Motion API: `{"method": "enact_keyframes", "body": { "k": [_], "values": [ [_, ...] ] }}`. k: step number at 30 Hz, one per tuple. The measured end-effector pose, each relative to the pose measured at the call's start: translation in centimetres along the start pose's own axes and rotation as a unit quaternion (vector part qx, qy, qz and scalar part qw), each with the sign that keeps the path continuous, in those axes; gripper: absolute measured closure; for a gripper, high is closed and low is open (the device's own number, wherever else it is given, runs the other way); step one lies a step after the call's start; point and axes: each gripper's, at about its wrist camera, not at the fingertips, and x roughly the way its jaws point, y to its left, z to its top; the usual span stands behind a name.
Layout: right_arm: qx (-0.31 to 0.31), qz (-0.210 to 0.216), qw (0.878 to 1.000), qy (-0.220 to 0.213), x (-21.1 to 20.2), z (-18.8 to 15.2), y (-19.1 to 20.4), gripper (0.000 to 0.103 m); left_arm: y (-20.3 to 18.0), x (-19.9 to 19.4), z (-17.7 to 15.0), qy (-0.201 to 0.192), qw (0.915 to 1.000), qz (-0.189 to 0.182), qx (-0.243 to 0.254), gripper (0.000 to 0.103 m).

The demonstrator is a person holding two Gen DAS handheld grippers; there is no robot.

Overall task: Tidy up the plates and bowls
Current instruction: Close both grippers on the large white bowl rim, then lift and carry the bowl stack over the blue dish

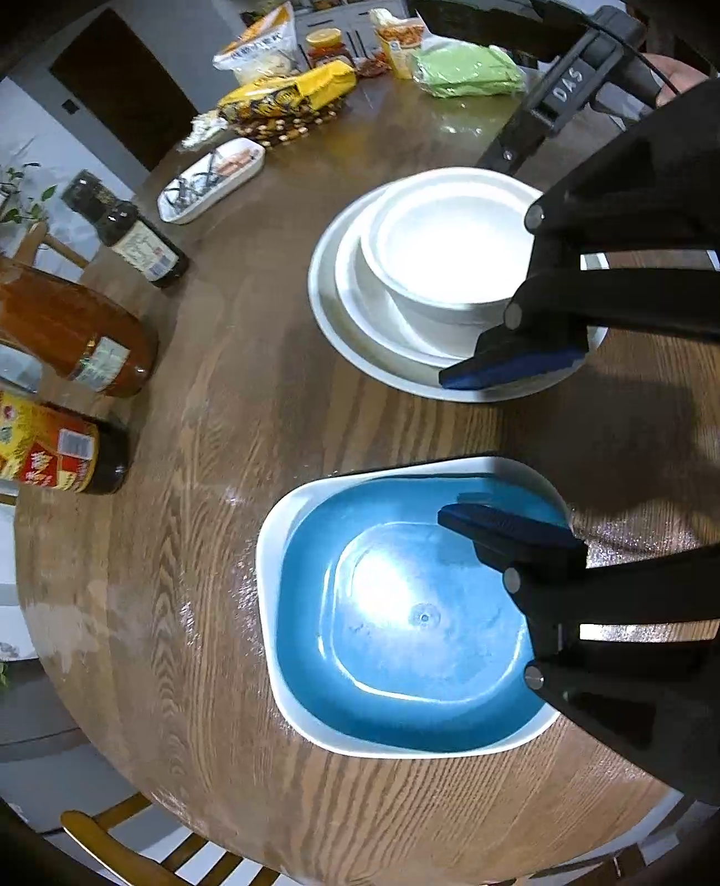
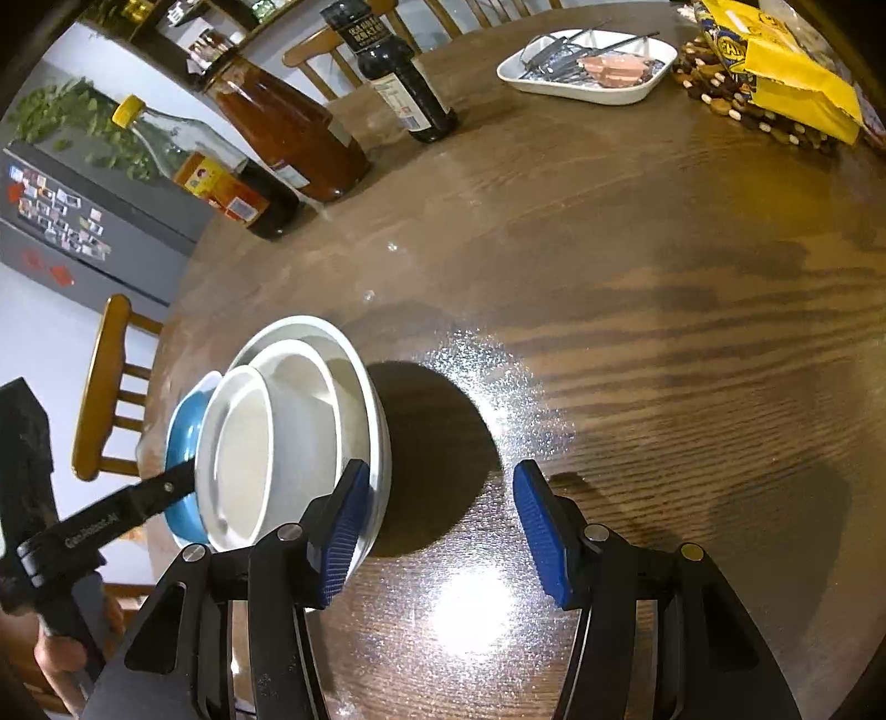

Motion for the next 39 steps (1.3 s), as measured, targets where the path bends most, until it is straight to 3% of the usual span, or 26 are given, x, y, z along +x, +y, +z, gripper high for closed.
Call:
{"method": "enact_keyframes", "body": {
  "k": [5, 12, 14, 18, 22, 30, 39],
  "values": [
    [0.0, 0.005, 1.0, 0.008, 0.2, 0.3, -0.1, 0.046, -0.7, 0.2, 0.0, 0.006, 0.9999, 0.004, 0.016, 0.075],
    [0.034, 0.044, 0.998, 0.026, 0.7, 0.3, -0.8, 0.046, -1.5, 0.8, 0.6, 0.016, 0.9997, -0.009, 0.018, 0.1],
    [0.036, 0.047, 0.998, 0.023, 0.7, 0.1, -0.7, 0.048, -1.8, 0.8, 0.7, 0.012, 0.9997, -0.005, 0.022, 0.101],
    [0.019, 0.061, 0.998, 0.01, 0.3, 0.2, 0.2, 0.074, -2.1, 0.6, 0.6, 0.004, 0.9996, -0.001, 0.026, 0.101],
    [-0.014, 0.049, 0.999, 0.0, 0.0, 0.2, 1.7, 0.091, -2.5, 0.3, 0.4, -0.008, 0.9993, 0.004, 0.036, 0.101],
    [-0.038, 0.018, 0.999, -0.005, -0.2, 0.1, 2.7, 0.091, -2.5, 0.2, -0.4, -0.026, 0.9985, 0.008, 0.046, 0.101],
    [-0.032, 0.012, 0.999, -0.012, -1.1, -0.1, 2.6, 0.091, -3.3, -0.6, -0.9, -0.05, 0.997, 0.005, 0.059, 0.101]
  ]
}}
